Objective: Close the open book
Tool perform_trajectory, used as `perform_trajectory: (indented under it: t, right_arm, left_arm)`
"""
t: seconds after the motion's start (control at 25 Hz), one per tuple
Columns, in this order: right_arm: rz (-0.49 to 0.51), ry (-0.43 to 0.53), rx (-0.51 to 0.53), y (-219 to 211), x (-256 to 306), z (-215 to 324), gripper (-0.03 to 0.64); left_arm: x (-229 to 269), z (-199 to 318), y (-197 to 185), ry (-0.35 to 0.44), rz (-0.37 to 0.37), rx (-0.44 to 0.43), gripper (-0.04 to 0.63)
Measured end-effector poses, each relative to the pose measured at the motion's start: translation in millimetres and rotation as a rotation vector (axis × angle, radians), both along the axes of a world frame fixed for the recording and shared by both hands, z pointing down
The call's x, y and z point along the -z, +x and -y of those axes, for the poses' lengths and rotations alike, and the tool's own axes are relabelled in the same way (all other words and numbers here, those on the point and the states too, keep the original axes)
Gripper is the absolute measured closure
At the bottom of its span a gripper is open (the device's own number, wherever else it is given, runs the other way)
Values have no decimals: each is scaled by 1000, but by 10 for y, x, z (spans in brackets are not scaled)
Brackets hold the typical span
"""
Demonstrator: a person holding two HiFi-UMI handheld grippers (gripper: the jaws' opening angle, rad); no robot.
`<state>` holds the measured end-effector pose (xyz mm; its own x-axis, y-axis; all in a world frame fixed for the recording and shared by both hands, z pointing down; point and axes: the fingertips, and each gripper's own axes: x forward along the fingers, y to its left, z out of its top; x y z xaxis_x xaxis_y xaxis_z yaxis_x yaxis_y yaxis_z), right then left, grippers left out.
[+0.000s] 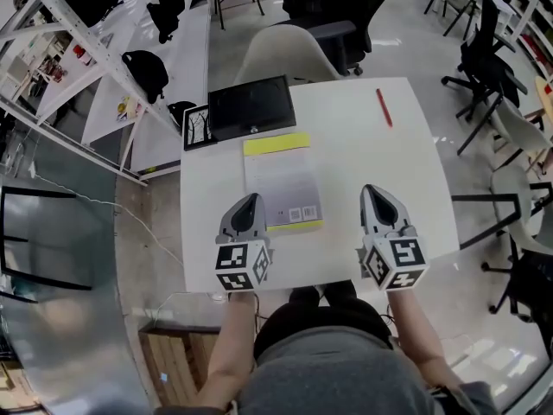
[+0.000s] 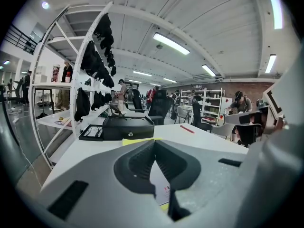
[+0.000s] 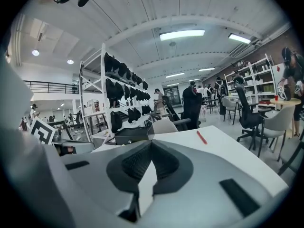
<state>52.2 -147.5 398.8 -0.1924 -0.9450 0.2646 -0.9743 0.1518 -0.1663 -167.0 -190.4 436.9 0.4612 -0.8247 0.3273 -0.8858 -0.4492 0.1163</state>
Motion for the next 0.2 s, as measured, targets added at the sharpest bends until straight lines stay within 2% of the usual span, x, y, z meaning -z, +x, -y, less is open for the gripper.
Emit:
perform_trajectory:
  t: [0.2]
  right_arm:
    - [-2, 5, 3, 68, 14, 8, 615]
  left_arm:
    - [29, 29, 62, 7, 1, 1, 589]
